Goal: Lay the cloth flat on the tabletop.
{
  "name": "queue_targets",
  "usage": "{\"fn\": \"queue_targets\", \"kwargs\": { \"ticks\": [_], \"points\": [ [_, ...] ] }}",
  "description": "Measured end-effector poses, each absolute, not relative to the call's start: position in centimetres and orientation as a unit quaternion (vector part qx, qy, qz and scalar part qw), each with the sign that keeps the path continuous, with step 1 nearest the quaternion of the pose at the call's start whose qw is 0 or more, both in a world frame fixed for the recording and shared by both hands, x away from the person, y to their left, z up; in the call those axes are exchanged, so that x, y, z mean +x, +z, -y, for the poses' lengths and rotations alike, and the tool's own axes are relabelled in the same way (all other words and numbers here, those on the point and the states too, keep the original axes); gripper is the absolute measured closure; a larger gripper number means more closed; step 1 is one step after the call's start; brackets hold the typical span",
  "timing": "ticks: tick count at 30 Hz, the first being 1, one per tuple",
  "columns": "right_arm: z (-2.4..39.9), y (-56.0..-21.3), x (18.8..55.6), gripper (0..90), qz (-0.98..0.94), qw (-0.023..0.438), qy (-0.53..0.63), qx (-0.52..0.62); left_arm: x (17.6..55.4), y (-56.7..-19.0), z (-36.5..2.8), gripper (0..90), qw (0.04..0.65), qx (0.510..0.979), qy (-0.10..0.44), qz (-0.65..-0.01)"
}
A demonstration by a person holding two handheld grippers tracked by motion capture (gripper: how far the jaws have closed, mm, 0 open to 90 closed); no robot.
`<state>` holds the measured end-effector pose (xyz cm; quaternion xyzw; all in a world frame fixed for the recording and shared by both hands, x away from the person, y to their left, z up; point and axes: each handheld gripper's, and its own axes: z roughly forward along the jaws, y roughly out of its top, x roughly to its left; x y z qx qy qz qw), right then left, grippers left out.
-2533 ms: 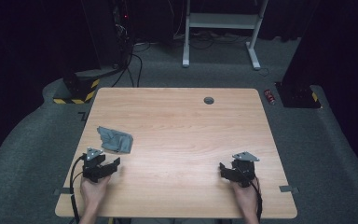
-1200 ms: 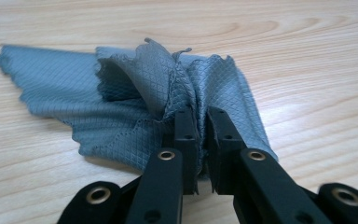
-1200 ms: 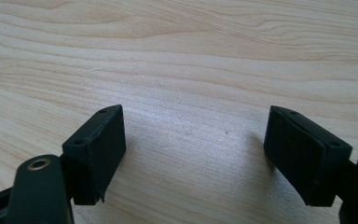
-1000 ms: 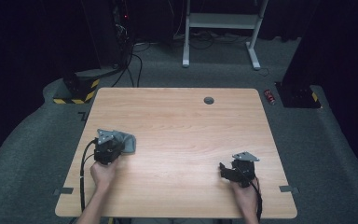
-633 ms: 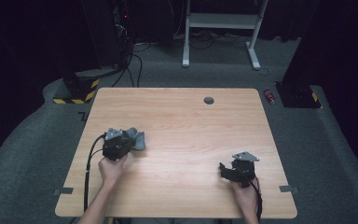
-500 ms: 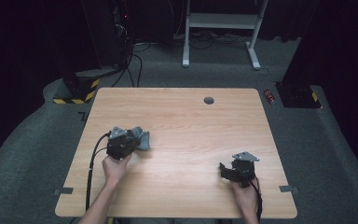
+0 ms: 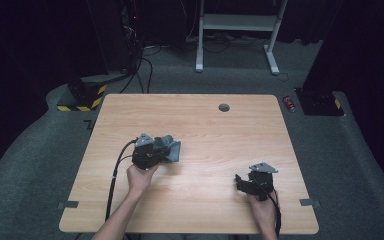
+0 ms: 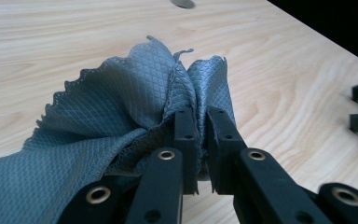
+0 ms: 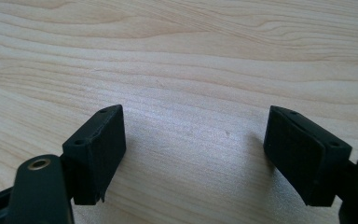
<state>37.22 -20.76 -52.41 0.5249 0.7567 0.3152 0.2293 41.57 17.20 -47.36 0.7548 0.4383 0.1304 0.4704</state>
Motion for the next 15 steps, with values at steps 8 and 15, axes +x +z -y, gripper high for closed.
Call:
{"fn": "queue_targets", "kwargs": {
  "ticks": [8, 15],
  "points": [
    [20.8, -52.4, 37.2, 20.7, -0.757, 0.229, 0.316, 0.523, 41.7, -47.6, -13.3, 83.4, 0.466, 0.78, 0.112, -0.402],
    [20.7, -52.4, 37.2, 20.7, -0.757, 0.229, 0.315, 0.524, 41.8, -47.9, -11.0, 83.3, 0.467, 0.793, 0.097, -0.379]
  ]
}}
